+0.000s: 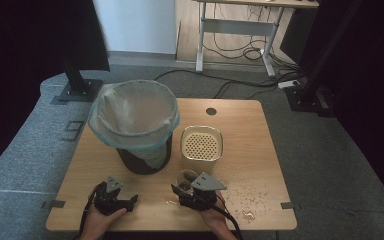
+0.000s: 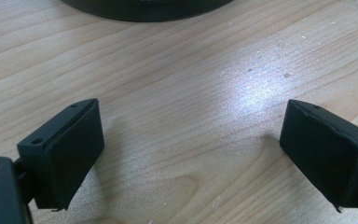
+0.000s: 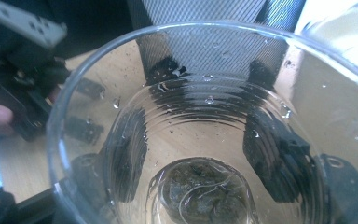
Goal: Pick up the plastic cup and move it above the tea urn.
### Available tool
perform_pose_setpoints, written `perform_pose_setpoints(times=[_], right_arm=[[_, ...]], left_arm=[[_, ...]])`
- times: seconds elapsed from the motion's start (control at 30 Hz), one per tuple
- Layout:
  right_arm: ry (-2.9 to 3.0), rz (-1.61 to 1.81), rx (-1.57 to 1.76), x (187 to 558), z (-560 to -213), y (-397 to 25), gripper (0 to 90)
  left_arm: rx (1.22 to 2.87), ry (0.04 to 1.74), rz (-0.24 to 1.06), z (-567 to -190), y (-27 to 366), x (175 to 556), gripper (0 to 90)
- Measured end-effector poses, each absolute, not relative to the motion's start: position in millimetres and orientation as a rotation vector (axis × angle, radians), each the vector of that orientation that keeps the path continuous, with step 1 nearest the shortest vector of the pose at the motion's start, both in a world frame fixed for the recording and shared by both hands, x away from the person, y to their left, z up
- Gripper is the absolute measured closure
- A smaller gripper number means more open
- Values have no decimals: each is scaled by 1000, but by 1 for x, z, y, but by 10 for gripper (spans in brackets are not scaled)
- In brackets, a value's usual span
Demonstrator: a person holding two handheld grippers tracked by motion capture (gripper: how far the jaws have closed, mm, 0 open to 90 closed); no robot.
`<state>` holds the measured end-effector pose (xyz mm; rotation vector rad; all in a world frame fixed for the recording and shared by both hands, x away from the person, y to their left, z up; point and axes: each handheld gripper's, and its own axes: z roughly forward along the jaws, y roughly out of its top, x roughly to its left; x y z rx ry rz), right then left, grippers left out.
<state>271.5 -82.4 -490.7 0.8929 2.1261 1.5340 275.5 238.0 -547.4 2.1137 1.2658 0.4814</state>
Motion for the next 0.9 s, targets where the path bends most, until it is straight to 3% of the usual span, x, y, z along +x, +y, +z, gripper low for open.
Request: perform_pose_setpoints(times=[0.47, 0.9], right_arm=[[2051, 1582, 792, 268, -418, -120, 420], [1987, 1548, 851, 304, -379, -140, 419]], left_arm=[[2119, 1258, 480, -547, 238, 275, 62], [2119, 1254, 478, -547, 238, 275, 64]])
